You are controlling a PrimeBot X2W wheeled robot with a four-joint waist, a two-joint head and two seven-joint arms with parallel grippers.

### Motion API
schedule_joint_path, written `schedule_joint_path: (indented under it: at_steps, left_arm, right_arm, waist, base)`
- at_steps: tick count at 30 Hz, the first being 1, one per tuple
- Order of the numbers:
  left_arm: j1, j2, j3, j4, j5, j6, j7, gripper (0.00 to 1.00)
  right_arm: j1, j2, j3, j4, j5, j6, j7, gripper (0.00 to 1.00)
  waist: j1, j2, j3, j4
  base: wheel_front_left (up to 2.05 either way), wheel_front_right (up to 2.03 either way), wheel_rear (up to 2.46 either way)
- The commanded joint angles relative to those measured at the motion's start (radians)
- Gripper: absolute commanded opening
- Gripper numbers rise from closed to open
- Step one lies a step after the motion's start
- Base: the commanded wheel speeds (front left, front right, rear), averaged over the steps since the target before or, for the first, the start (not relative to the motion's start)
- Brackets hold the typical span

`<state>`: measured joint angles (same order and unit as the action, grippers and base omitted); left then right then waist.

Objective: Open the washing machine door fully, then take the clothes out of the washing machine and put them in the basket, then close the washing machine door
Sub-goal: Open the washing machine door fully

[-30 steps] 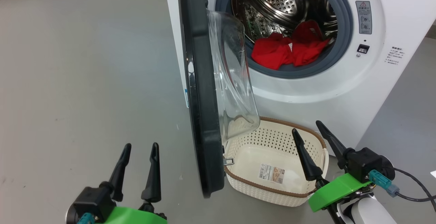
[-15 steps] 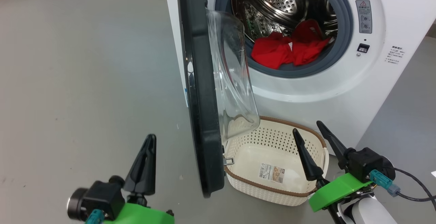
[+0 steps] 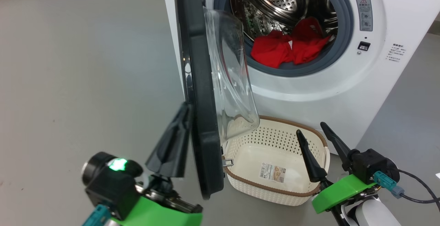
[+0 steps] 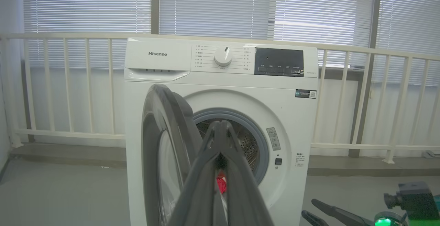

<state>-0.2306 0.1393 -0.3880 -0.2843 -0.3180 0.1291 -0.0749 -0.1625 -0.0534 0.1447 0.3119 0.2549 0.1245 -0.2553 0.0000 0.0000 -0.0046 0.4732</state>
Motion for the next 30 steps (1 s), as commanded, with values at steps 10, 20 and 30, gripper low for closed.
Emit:
schedule_joint_path:
  at_steps: [10, 20, 30]
  left_arm:
    - [-0.069, -0.028, -0.089, 0.04, -0.111, -0.086, 0.137, 0.0]
    - [-0.142, -0.052, -0.129, 0.274, -0.148, -0.13, 0.134, 0.0]
    - [-0.2, -0.064, -0.135, 0.481, -0.149, -0.133, 0.091, 0.0]
  right_arm:
    - [-0.022, 0.003, 0.021, -0.016, 0.007, 0.006, -0.006, 1.0]
    - [-0.029, 0.003, 0.029, -0.006, 0.019, 0.006, -0.006, 1.0]
    - [-0.026, 0.003, 0.037, -0.006, 0.025, 0.006, -0.006, 1.0]
  waist:
    - [0.0, 0.0, 0.011, -0.016]
    - [0.0, 0.0, 0.017, -0.029]
    - [0.0, 0.0, 0.009, -0.046]
  base:
    - [0.0, 0.0, 0.0]
    - [0.0, 0.0, 0.0]
    - [0.0, 0.0, 0.0]
